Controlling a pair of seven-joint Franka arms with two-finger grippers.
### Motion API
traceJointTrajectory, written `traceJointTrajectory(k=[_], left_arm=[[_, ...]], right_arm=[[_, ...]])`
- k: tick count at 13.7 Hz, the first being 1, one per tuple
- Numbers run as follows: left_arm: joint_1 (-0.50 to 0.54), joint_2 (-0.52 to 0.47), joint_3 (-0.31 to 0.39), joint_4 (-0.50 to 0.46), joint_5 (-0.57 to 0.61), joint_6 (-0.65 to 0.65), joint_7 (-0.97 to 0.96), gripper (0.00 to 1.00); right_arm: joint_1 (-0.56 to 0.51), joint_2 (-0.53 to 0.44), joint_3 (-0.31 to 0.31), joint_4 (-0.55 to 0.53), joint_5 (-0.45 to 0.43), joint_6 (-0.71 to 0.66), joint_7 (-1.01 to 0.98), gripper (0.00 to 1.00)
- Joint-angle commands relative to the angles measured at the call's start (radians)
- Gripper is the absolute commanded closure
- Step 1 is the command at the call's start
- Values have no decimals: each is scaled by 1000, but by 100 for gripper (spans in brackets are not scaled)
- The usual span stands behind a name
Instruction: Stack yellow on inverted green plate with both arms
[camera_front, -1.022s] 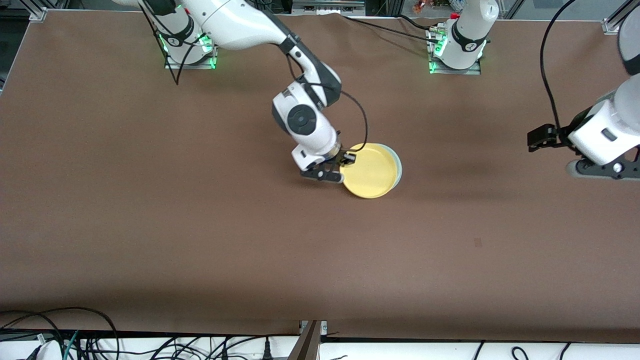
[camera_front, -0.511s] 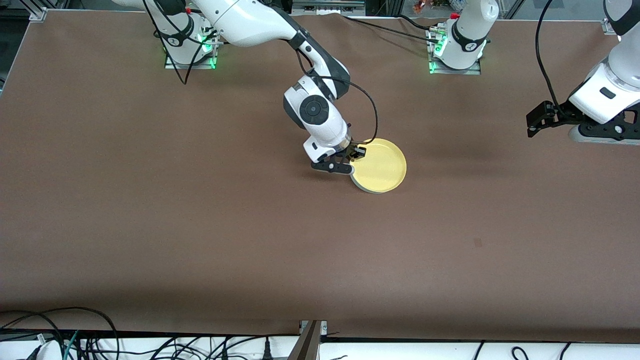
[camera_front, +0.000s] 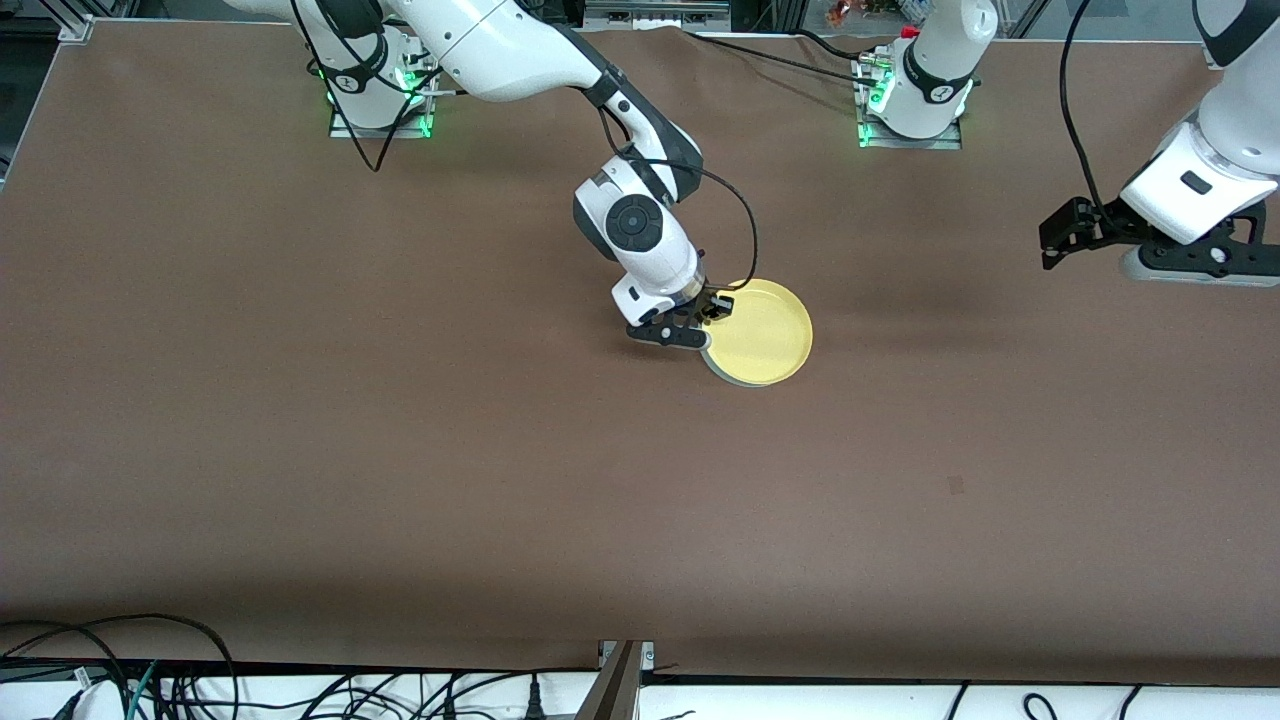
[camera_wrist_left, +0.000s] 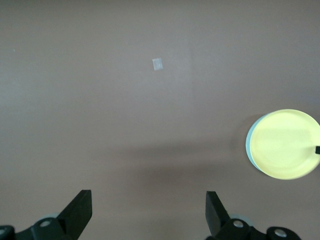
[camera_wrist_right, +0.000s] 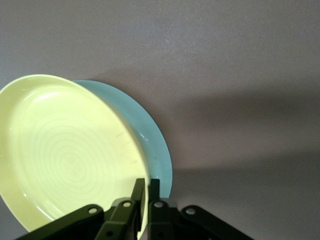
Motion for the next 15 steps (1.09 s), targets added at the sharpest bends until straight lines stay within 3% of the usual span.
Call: traceJointTrajectory(k=[1, 3, 7, 9, 11, 15], left_arm=[[10, 3, 6, 31, -14, -36, -10, 0], [10, 2, 4, 31, -14, -38, -11, 0], [10, 3, 6, 31, -14, -41, -11, 0], [10, 3, 6, 31, -14, -41, -11, 0], [10, 3, 4, 31, -14, -41, -10, 0], [10, 3, 3, 31, -14, -39, -11, 0]], right_arm=[[0, -10, -13, 10, 2, -12, 8, 0], [0, -59, -68, 9, 2, -87, 3, 0], [-3, -213, -251, 7, 5, -253, -14, 0], [-5, -287, -355, 6, 14, -398, -102, 0], [-32, -383, -420, -10, 39, -556, -196, 0], [-40, -630, -548, -166, 30, -685, -302, 0]])
